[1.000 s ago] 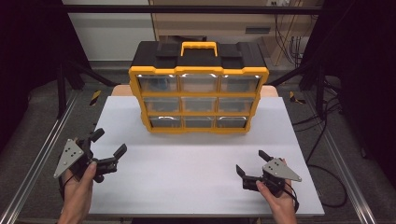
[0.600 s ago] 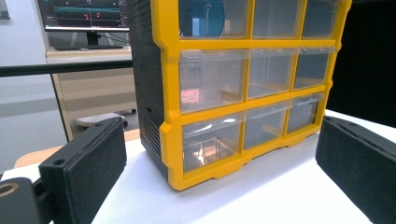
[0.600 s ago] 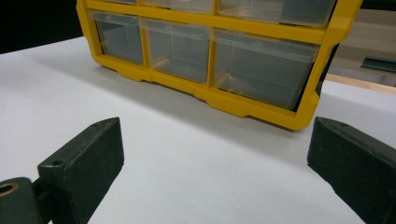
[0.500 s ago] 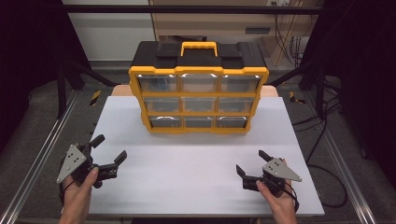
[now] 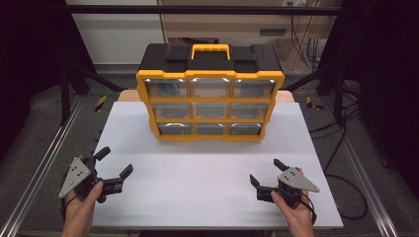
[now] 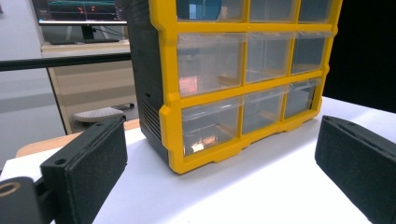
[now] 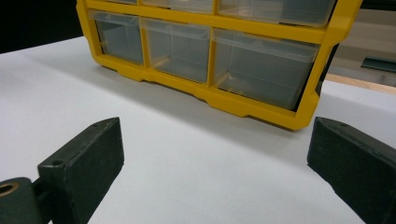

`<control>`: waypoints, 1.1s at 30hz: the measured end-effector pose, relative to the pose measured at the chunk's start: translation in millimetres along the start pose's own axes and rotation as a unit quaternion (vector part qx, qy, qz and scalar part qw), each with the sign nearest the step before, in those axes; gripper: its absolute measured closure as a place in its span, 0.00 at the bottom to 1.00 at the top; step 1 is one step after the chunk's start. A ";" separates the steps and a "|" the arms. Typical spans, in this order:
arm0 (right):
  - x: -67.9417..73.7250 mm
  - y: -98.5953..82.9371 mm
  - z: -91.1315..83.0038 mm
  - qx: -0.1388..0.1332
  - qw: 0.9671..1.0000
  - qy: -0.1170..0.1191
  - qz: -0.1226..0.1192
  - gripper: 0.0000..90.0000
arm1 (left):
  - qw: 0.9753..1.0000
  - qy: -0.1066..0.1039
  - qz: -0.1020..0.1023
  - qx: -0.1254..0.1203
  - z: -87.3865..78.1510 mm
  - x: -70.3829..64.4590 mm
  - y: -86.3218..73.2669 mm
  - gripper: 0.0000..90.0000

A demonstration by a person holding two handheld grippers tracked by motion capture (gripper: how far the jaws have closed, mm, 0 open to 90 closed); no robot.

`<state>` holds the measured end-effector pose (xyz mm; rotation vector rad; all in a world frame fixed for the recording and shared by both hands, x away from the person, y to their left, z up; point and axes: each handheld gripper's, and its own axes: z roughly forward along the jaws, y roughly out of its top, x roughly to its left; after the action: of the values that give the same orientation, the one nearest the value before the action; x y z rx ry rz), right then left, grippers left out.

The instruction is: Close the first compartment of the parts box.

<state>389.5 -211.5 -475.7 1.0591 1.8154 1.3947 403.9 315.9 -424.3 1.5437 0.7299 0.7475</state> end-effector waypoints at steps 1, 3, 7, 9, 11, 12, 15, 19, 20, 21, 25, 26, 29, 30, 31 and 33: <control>-0.1 0.0 0.0 0.000 1.000 0.000 0.000 0.05 | 1.000 -0.001 0.000 0.000 0.0 -0.2 -0.3 0.02; 0.0 -0.1 0.1 0.001 1.000 0.000 0.001 0.05 | 1.000 -0.004 0.000 -0.001 0.0 -0.6 -0.8 0.02; 0.1 -0.1 0.1 0.001 1.000 0.001 -0.001 0.05 | 1.000 -0.013 -0.004 0.002 0.2 -2.6 -3.1 0.02; -0.1 -0.1 0.0 0.001 1.000 0.000 -0.001 0.05 | 1.000 -0.019 -0.008 0.003 0.9 -4.2 -4.7 0.02; -0.1 -0.1 -0.3 0.000 1.000 0.000 0.000 0.05 | 1.000 -0.022 -0.010 0.004 1.1 -5.9 -6.4 0.02; 0.1 -0.1 -0.4 0.001 1.000 0.000 -0.001 0.05 | 1.000 -0.023 -0.010 0.003 1.2 -6.5 -7.1 0.02; 0.4 -0.1 -0.4 0.001 1.000 -0.001 -0.001 0.05 | 1.000 -0.028 -0.009 0.006 1.4 -8.4 -9.9 0.02; 0.2 -0.2 -0.4 0.001 1.000 -0.001 -0.001 0.05 | 0.999 -0.033 -0.008 0.011 1.7 -9.8 -12.7 0.02; 0.1 -0.2 -0.4 0.001 1.000 -0.001 -0.001 0.05 | 0.999 -0.034 -0.007 0.013 1.9 -10.3 -13.5 0.02; 0.1 -0.2 -0.3 0.001 1.000 -0.001 -0.001 0.05 | 0.999 -0.035 -0.007 0.013 2.1 -10.5 -13.9 0.02; 0.1 -0.1 -0.5 0.001 1.000 -0.001 -0.001 0.05 | 0.999 -0.039 -0.006 0.016 2.8 -12.3 -16.0 0.02; 0.0 -0.2 -0.5 0.000 1.000 -0.001 -0.002 0.05 | 0.999 -0.040 -0.006 0.017 3.1 -13.0 -16.7 0.02; -0.2 -0.2 -0.5 0.000 1.000 -0.001 -0.002 0.05 | 0.999 -0.043 -0.004 0.020 3.5 -14.1 -18.3 0.02; -0.2 -0.2 -0.5 0.000 1.000 -0.001 -0.002 0.05 | 0.999 -0.044 -0.004 0.021 3.4 -14.4 -18.7 0.02; 0.0 -0.2 -0.5 0.001 1.000 -0.001 -0.001 0.05 | 0.999 -0.045 -0.003 0.022 3.4 -14.7 -19.2 0.02; 0.1 -0.2 -0.4 0.001 1.000 -0.001 -0.001 0.05 | 0.999 -0.048 -0.002 0.024 3.5 -15.3 -20.5 0.02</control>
<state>389.0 -211.7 -475.7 1.0588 1.8168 1.3912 396.9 303.4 -445.7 1.6097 0.6841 0.6534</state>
